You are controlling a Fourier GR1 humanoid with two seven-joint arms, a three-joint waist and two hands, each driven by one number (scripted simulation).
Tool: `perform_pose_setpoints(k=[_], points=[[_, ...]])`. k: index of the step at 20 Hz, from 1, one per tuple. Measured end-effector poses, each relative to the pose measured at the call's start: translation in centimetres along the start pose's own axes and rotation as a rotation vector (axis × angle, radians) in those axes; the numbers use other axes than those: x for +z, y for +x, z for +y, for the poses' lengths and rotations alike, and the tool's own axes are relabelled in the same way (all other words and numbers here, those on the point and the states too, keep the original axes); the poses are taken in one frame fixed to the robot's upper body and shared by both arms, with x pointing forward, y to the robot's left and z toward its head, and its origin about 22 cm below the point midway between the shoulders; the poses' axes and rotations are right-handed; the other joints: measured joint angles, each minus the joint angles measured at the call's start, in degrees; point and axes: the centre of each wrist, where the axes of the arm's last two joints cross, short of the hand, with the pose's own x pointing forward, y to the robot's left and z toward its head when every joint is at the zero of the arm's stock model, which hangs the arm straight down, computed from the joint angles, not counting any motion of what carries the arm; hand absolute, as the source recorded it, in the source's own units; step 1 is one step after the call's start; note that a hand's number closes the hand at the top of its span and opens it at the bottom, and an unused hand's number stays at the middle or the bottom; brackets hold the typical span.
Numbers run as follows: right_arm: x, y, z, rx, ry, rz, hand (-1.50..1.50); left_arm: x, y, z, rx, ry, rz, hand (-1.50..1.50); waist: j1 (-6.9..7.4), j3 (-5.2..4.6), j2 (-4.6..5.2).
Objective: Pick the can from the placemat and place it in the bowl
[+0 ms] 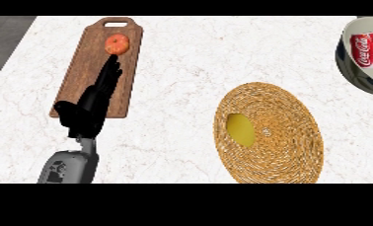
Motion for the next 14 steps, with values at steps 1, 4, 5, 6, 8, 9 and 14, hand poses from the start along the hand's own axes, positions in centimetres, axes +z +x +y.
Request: perform_pose_setpoints(k=[1,4,5,6,8,9,14], points=[[0.1,-0.2,-0.2,-0.027,-0.023,-0.018,-1.50,0.3,0.1,0.0,-0.001,0.003,-0.004,0.00,-0.08,-0.01,-0.10],[-0.1,0.2,-0.7,-0.095,-0.089,-0.054,-1.50,0.6,-0.1,0.0,-0.003,0.005,0.001,0.00,-0.29,-0.04,-0.22],[-0.3,0.6,-1.5,-0.121,-0.104,-0.061,-1.50,0.5,0.0,0.2,-0.002,0.008,0.000,0.00,-0.39,-0.06,-0.24],[-0.3,0.5,-1.8,-0.145,-0.122,-0.058,-1.50,0.5,-0.1,-0.2,0.000,0.010,-0.002,0.00,-0.40,-0.08,-0.22],[-0.2,0.6,-3.2,-0.198,-0.141,-0.046,-1.50,0.3,-0.2,-0.4,-0.002,0.015,0.006,0.00,-0.61,-0.09,-0.25],[-0.1,0.4,-3.6,-0.223,-0.145,-0.039,-1.50,0.4,-0.2,-0.4,-0.001,0.011,0.009,0.00,-0.72,-0.11,-0.31],[1.2,-1.3,-6.0,-0.333,-0.147,-0.015,-1.50,0.4,-0.3,0.0,-0.002,0.015,0.004,0.00,-0.97,-0.11,-0.38]])
